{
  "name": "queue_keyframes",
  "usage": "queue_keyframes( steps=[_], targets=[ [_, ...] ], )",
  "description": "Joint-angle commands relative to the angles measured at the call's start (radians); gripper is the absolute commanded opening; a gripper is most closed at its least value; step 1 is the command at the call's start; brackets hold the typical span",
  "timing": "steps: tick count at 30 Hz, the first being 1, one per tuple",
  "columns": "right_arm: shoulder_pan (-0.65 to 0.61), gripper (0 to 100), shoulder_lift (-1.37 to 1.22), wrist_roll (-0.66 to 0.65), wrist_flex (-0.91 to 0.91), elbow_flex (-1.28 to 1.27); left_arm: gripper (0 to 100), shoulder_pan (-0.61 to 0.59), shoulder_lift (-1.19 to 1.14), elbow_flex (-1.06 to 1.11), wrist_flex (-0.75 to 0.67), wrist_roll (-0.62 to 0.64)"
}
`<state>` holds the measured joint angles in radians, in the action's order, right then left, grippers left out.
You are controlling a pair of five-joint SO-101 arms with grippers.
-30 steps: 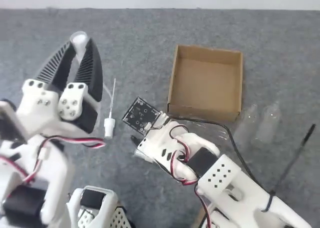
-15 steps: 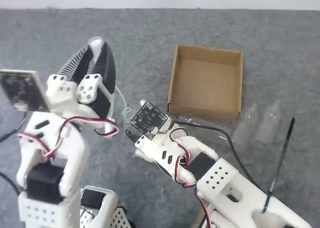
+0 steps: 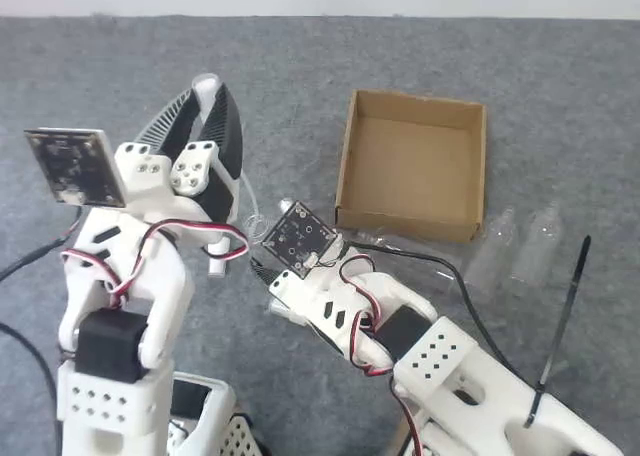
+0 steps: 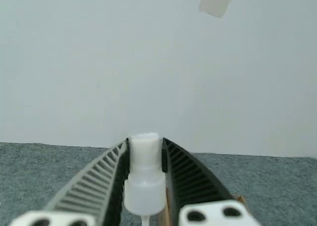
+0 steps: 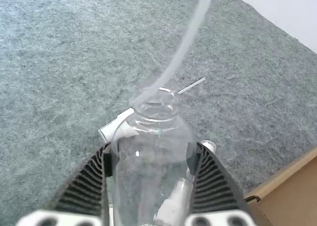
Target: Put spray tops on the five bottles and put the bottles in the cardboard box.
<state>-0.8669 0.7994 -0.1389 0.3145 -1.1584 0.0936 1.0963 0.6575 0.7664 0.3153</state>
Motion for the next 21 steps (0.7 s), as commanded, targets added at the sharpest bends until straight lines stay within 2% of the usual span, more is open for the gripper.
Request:
queue_keyframes(
  steps=[1, 7, 11, 21],
  targets=[
    [-0.008, 0.6, 0.038, 0.011, -0.027, -0.014, 1, -0.002, 0.014, -0.079, -0.037, 0.003],
    [-0.012, 0.6, 0.038, 0.011, -0.031, -0.028, 1, -0.046, 0.011, -0.056, -0.040, 0.003],
    [-0.012, 0.6, 0.038, 0.011, -0.036, -0.028, 1, -0.035, 0.015, 0.016, -0.040, 0.006],
    [-0.010, 0.6, 0.038, 0.014, -0.036, -0.028, 1, -0.034, 0.015, 0.039, -0.012, 0.009]
  ],
)
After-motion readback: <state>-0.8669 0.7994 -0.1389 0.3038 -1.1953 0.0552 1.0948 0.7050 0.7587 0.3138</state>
